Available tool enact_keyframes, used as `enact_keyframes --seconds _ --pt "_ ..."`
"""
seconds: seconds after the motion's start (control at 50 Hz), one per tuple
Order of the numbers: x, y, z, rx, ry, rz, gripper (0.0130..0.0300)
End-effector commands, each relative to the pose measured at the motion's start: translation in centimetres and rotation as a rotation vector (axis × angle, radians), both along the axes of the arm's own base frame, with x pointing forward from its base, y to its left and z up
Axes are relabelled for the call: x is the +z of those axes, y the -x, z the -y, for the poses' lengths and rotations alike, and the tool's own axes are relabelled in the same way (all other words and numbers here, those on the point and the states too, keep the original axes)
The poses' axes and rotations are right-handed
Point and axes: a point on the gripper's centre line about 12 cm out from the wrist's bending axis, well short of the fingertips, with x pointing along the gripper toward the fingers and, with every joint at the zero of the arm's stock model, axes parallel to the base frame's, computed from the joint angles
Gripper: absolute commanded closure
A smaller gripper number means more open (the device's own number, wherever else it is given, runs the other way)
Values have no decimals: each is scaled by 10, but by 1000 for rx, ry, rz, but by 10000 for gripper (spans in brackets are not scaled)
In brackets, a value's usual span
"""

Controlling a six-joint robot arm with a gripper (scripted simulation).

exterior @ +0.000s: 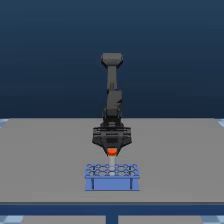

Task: Pick up the centrifuge tube on the rack

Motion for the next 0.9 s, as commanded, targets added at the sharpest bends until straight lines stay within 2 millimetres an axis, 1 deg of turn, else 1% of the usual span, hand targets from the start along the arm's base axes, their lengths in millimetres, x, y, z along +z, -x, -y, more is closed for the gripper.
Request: enact_keyframes --seconds 0.02,0.08,0.12,0.18,0.38,0.9 --pt "4 0 0 0 0 -8 300" --pt "12 0 0 0 0 -8 300" --pt "12 0 0 0 0 -8 300" --pt "19 0 0 0 0 -8 300" --pt "29 0 0 0 0 -8 300" --pt "38 0 0 1 0 -8 300"
